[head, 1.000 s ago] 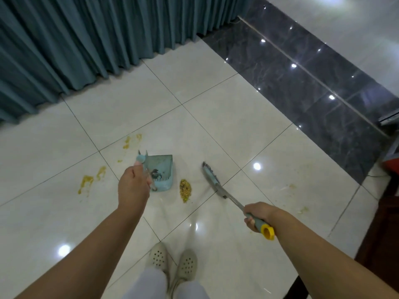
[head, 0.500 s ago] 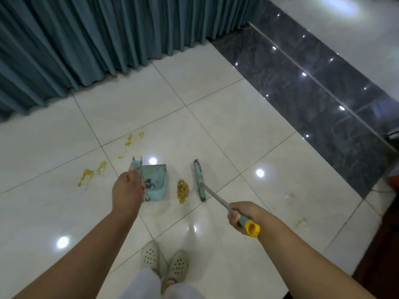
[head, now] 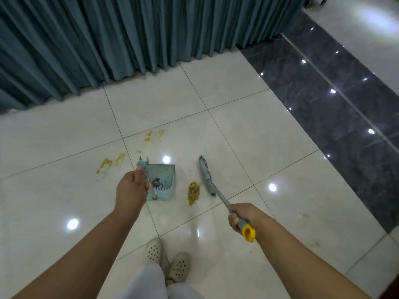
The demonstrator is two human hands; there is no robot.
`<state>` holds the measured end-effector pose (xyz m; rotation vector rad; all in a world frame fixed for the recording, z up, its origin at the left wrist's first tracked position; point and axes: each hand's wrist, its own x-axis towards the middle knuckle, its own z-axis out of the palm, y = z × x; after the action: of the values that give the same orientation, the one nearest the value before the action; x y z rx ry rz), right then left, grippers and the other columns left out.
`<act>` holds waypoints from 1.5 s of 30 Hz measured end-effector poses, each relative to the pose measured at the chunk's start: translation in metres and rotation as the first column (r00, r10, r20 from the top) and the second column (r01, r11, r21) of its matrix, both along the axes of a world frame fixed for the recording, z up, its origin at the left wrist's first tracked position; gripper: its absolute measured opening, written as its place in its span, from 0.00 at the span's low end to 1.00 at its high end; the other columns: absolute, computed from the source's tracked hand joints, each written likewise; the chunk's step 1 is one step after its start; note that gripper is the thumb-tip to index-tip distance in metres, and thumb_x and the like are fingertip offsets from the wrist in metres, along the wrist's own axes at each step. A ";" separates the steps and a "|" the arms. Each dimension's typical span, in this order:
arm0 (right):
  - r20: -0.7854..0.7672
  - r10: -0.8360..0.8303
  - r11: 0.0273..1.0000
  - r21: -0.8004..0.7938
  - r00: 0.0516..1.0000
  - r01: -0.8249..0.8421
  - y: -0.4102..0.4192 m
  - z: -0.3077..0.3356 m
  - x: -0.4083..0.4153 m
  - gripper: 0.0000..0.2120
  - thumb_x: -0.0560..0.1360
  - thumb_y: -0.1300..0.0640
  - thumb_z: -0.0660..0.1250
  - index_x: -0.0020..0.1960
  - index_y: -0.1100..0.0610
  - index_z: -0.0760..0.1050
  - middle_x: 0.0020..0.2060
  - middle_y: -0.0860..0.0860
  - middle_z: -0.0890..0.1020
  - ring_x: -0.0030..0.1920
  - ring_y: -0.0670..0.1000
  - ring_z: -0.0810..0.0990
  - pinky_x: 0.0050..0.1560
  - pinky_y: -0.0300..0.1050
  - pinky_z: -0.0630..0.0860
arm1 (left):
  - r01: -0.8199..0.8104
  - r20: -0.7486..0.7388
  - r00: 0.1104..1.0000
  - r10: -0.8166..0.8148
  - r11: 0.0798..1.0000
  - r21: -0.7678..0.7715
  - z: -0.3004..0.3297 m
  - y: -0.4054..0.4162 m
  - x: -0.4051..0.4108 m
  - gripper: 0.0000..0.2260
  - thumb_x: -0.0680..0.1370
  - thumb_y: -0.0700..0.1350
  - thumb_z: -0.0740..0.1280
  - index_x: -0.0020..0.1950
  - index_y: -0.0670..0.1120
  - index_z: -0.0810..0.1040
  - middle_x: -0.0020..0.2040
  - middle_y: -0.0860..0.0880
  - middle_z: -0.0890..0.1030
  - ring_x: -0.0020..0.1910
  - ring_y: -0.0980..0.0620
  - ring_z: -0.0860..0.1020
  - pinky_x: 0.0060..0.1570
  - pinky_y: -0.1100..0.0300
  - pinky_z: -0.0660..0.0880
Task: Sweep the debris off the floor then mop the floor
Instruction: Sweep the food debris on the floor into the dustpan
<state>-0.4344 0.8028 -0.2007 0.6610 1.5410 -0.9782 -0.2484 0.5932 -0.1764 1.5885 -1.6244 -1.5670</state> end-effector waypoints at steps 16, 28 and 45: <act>-0.111 0.742 0.662 0.274 0.661 -0.697 -0.083 -0.040 -0.011 0.12 0.81 0.62 0.55 0.63 0.64 0.66 0.32 0.57 0.71 0.28 0.49 0.69 0.21 0.35 0.68 | -0.133 0.113 0.985 0.129 0.991 0.024 -0.019 -0.019 0.050 0.22 0.81 0.58 0.55 0.39 0.41 0.72 0.31 0.45 0.71 0.27 0.50 0.67 0.28 0.59 0.65; -0.058 0.852 0.495 0.418 0.521 -0.762 0.008 -0.029 -0.004 0.19 0.82 0.60 0.53 0.72 0.58 0.62 0.36 0.55 0.72 0.30 0.47 0.69 0.23 0.35 0.68 | -0.052 0.137 0.989 0.051 0.999 -0.001 -0.022 0.000 0.047 0.24 0.81 0.57 0.55 0.36 0.40 0.73 0.30 0.44 0.73 0.28 0.47 0.69 0.32 0.56 0.67; -0.086 0.702 0.682 0.365 0.707 -0.633 0.008 0.000 0.006 0.12 0.80 0.60 0.58 0.62 0.60 0.71 0.36 0.56 0.72 0.27 0.48 0.69 0.22 0.33 0.69 | 0.227 0.108 0.965 -0.241 0.966 0.123 -0.008 -0.010 0.059 0.22 0.81 0.56 0.56 0.43 0.37 0.73 0.30 0.45 0.71 0.26 0.50 0.66 0.26 0.61 0.63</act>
<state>-0.4283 0.8112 -0.2005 0.1372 1.9560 -0.2375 -0.1893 0.5834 -0.1847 1.6251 -1.8808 -1.7340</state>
